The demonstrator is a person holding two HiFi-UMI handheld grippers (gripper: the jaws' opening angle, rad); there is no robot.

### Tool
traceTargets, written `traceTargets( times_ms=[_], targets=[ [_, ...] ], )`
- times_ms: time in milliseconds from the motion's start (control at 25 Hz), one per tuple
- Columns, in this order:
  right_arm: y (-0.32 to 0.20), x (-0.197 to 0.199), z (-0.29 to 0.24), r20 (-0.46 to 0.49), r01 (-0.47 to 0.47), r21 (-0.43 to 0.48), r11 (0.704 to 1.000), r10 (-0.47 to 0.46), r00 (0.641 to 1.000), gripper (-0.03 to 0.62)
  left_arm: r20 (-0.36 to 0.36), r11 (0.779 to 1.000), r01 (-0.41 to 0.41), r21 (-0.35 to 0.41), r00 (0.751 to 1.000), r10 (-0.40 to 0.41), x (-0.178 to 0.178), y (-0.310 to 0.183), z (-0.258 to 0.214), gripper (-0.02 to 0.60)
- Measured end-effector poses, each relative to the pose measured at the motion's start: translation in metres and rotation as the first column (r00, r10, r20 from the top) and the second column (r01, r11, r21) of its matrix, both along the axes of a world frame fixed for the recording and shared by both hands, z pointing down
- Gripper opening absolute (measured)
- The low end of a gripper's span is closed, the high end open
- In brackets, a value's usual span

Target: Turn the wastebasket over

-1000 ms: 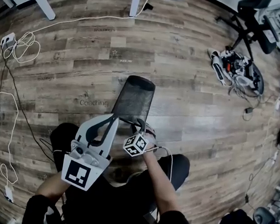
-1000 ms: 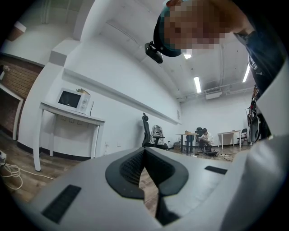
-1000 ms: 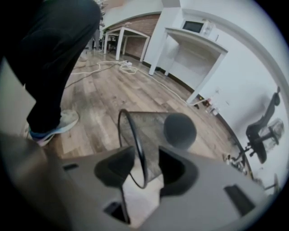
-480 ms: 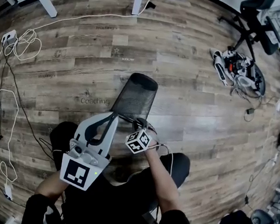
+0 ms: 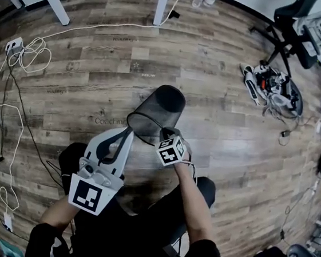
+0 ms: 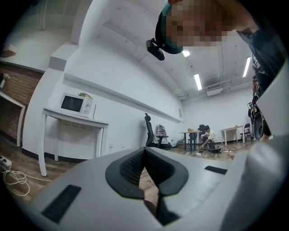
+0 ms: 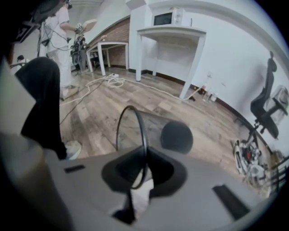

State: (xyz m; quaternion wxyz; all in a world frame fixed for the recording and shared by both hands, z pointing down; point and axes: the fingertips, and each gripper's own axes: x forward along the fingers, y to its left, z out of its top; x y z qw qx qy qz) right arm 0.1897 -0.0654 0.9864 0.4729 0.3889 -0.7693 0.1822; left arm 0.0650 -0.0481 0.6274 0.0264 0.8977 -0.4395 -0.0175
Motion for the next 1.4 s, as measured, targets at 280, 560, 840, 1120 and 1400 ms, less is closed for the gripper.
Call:
traceTargets(
  times_ms=[280,560,840,1120,1400],
  targets=[
    [-0.042,-0.006,-0.028,0.155,-0.125,-0.035,0.992,0.129,0.980,0.049,0.025,1.000,0.016,-0.012,1.000,-0.016,-0.015,-0.008,0.002,0.028],
    [-0.050,-0.030,-0.040,0.417,-0.256,-0.236,0.937,0.336,0.845,0.049,0.033,0.997,0.019,-0.073,0.999,-0.017,-0.033,-0.024,0.010,0.029],
    [-0.058,-0.054,-0.042,0.585,-0.301,-0.399,0.866,0.493,0.643,0.049,0.027,0.992,-0.014,-0.123,0.999,0.017,-0.066,-0.051,0.021,0.088],
    [-0.071,-0.071,-0.045,0.636,-0.308,-0.454,0.836,0.546,0.546,0.049,0.194,0.915,0.044,-0.402,0.980,0.038,-0.136,-0.111,0.121,0.230],
    [-0.076,-0.084,-0.056,0.660,-0.297,-0.477,0.827,0.560,0.501,0.049,0.159,0.651,0.041,-0.758,0.980,0.123,-0.169,-0.118,0.280,0.299]
  ],
)
